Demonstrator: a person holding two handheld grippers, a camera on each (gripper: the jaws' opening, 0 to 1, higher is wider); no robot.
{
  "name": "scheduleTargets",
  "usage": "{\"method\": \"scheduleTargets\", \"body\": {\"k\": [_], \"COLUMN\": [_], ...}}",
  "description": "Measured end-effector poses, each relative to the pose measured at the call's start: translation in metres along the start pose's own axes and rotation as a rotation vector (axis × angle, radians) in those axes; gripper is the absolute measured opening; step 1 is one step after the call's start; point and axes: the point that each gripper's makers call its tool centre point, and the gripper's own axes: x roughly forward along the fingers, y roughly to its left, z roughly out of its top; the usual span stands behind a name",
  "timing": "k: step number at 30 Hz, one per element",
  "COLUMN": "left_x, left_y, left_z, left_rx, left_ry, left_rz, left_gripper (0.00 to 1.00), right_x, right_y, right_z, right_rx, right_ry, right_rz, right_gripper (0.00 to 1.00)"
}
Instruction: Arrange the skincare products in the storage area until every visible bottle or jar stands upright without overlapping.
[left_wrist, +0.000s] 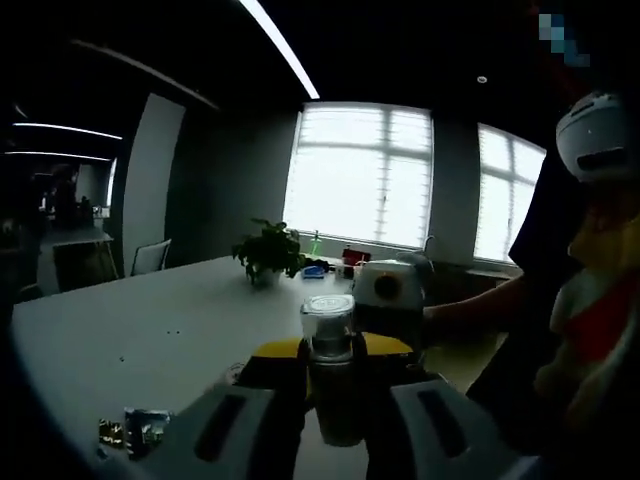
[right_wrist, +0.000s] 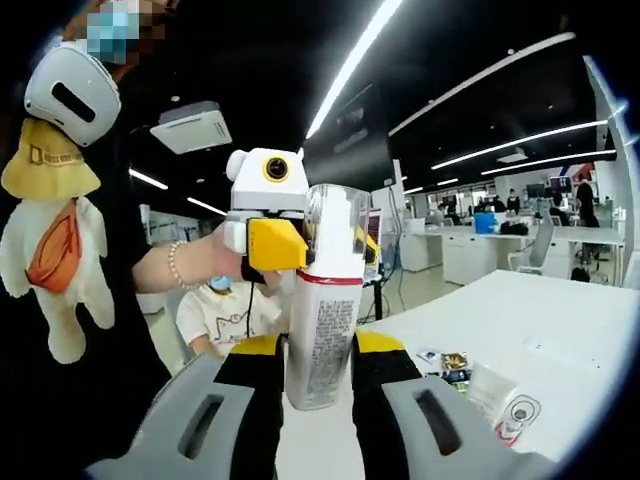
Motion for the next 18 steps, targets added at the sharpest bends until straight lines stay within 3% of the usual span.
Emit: {"method": "scheduleTargets", "body": {"k": [5, 9, 15, 18], "left_x": [0.0, 0.001, 0.003, 0.005], "left_y": [0.017, 0.029, 0.032, 0.03], "left_z": [0.0, 0.006, 0.008, 0.007], "left_rx": [0.034, 0.062, 0.029, 0.069], "left_ry": [0.031, 0.022, -0.016, -0.018], "left_rz": [0.128, 0.272, 0.435, 0.506], "left_gripper": [0.19, 0.19, 0.19, 0.19], "right_x": [0.0, -0.003, -0.005, -0.007], "right_y": [-0.016, -0.035, -0.043, -0.05], "right_z": [-0.002, 0.001, 0.008, 0.004], "right_rx": [0.02, 0.132, 0.099, 0.084], "right_ry": [0.041, -0.009, -0.036, -0.028], "right_rz": [-0.151, -0.349, -0.504, -0.567], "right_gripper": [0.24, 0.23, 0.22, 0.22]}}
